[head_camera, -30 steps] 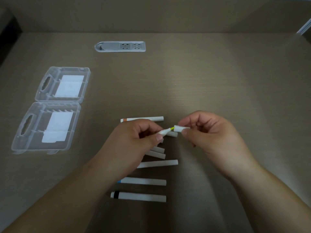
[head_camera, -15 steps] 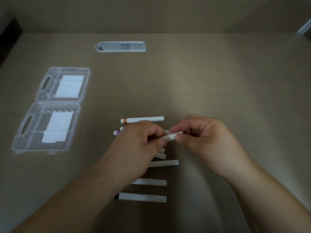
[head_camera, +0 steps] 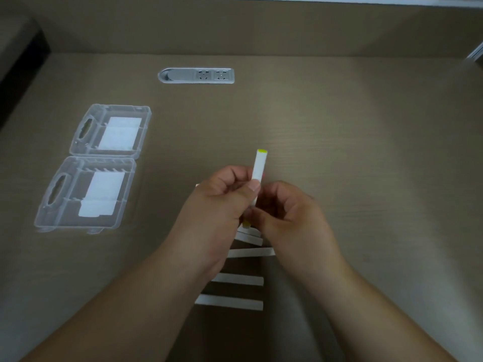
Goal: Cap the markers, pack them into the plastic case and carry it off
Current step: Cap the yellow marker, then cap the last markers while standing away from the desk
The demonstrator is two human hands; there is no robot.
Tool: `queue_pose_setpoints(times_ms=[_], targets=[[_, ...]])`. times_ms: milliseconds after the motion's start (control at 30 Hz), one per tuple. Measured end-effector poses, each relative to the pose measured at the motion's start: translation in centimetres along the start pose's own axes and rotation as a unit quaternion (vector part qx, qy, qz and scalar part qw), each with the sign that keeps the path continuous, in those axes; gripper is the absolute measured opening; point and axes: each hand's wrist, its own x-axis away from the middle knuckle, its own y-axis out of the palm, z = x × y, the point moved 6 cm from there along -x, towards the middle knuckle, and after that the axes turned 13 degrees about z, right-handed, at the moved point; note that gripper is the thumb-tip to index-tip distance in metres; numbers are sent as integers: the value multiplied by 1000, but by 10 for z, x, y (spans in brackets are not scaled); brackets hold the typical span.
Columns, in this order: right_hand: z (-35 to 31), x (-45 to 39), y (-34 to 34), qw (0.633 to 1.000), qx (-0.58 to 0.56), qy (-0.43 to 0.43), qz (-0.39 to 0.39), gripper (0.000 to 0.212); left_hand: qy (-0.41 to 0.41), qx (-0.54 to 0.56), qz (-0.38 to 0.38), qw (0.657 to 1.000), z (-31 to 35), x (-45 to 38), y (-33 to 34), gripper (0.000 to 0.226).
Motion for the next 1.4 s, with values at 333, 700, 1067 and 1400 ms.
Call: queue_pose_setpoints(times_ms=[333, 700, 1067, 1400], targets=[[9, -19, 6, 925, 340, -169, 25, 6, 121, -216, 144, 958, 12, -4, -75, 20], [21, -20, 18, 866, 427, -260, 21, 8, 220, -414, 72, 881, 3, 8, -92, 42], [-47, 10, 0, 881, 438, -176, -10, 45, 257, -531, 5, 807, 68, 38, -74, 56], [-166, 51, -30, 877, 460, -141, 1, 71, 299, -577, -26, 759, 171, 85, -70, 66]])
